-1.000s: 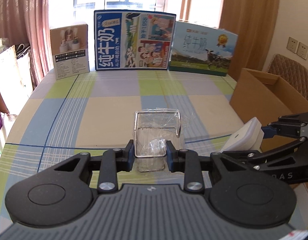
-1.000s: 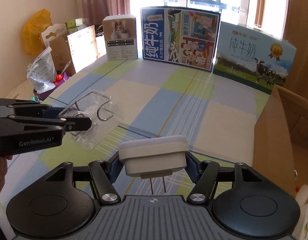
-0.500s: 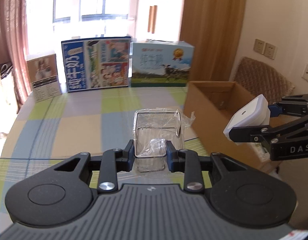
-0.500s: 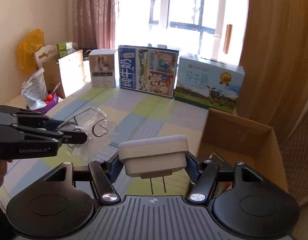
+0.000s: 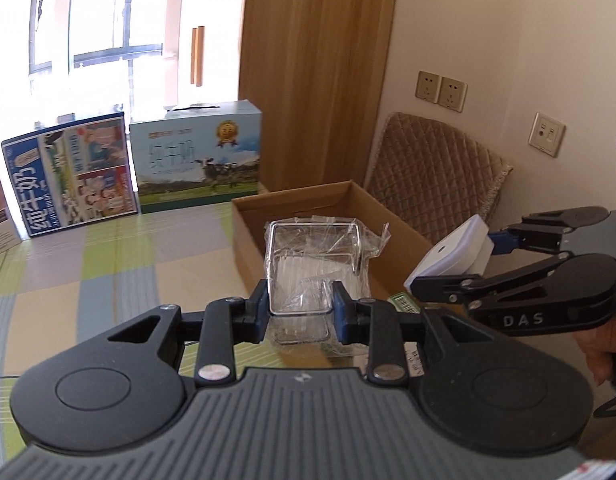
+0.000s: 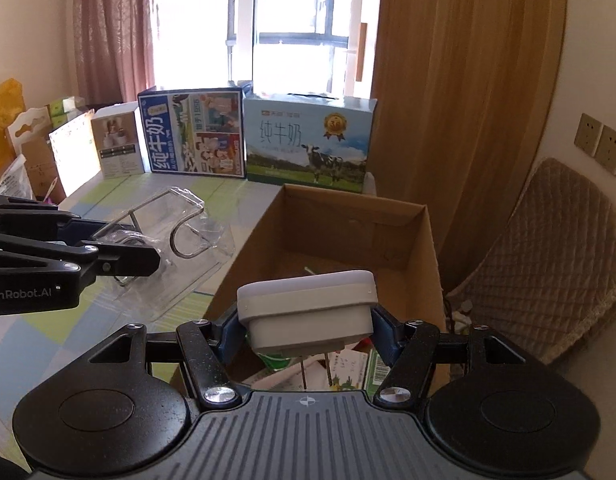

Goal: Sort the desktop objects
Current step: 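Carry the plastic holder and white charger over the cardboard box, then open both tools to drop the holder and charger into the box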

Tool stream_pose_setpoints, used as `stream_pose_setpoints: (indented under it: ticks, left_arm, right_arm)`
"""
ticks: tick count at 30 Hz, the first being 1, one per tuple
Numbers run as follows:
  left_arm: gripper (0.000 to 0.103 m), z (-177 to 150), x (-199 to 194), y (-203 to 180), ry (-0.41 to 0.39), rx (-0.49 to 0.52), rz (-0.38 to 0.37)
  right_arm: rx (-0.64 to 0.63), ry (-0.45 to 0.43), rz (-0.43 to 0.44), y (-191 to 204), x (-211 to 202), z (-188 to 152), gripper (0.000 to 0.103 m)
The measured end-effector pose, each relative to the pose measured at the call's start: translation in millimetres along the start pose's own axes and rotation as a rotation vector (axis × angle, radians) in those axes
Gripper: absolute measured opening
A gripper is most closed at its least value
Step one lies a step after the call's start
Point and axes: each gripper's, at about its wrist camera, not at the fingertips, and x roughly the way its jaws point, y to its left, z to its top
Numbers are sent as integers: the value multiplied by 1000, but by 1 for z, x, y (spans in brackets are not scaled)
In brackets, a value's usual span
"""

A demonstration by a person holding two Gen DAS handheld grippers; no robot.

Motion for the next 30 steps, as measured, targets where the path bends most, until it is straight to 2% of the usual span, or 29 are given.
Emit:
stream_pose_setpoints:
  ticks: [8, 17, 20, 26, 30]
  left_arm:
    - [26, 5, 36, -18, 40, -2, -32]
    - [26, -7, 76, -30, 114, -18, -63]
    - [33, -13, 84, -31, 135, -22, -61]
    - [36, -19, 79, -22, 121, -37, -37]
    - [51, -18, 68, -16, 101, -34, -6]
  right_arm:
    - [40, 12, -18, -32, 6, -10, 62]
    - [69, 45, -26, -54, 19, -23, 62]
    - [78, 53, -27, -58, 22, -26, 62]
    - [82, 61, -20, -59, 27, -29, 62]
    - [87, 64, -5, -56, 30, -26, 62]
